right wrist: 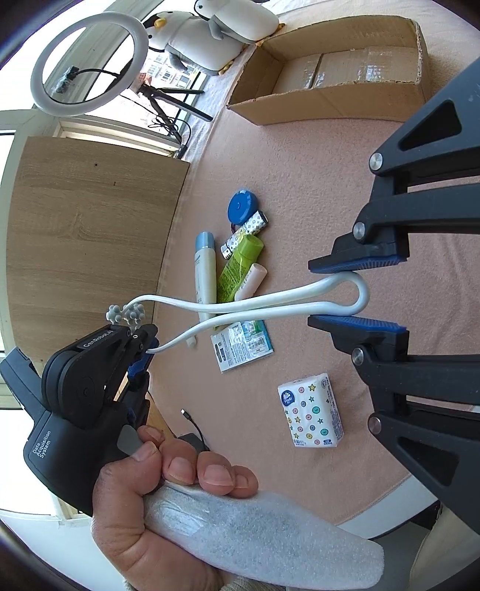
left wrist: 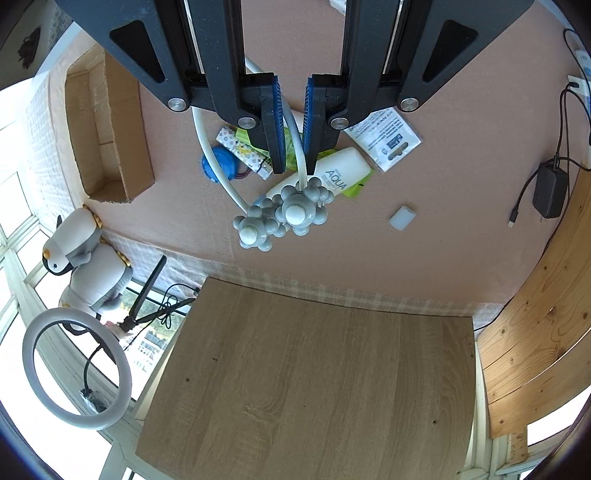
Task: Organize objects
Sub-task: 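Carry the white roller with both tools into the cardboard box and release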
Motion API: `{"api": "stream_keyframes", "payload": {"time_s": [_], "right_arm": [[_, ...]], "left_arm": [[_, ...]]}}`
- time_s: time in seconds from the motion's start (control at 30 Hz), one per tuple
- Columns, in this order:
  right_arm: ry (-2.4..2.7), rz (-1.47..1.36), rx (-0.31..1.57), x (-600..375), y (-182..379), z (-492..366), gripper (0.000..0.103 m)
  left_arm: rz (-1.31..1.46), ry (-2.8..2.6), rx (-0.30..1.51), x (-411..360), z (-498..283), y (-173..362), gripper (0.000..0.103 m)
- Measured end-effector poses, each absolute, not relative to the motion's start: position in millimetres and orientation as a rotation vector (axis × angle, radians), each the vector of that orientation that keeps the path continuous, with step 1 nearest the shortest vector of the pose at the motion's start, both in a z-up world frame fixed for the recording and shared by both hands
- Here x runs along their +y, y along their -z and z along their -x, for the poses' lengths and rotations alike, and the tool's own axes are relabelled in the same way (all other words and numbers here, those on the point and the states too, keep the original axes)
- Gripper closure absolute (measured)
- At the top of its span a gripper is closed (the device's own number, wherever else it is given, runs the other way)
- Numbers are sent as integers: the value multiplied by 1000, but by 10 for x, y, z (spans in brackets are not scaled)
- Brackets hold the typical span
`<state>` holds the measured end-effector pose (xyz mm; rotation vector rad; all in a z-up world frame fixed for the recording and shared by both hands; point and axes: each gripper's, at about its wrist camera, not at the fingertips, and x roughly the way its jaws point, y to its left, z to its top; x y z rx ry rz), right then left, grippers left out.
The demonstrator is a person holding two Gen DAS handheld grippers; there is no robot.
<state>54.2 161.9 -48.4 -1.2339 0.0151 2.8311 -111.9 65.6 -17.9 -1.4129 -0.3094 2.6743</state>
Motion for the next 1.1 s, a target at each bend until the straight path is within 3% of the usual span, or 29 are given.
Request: {"api": "stream_keyframes", "payload": {"time_s": [0.63, 1.1], "right_arm": [[-2522, 1087, 180, 2786, 398, -1220, 84], [-2426, 1062, 247, 3481, 490, -1377, 83]], "left_arm": [[1284, -2379, -69, 2938, 1455, 180, 94], [1298, -2317, 9, 3740, 1706, 399, 94]]}}
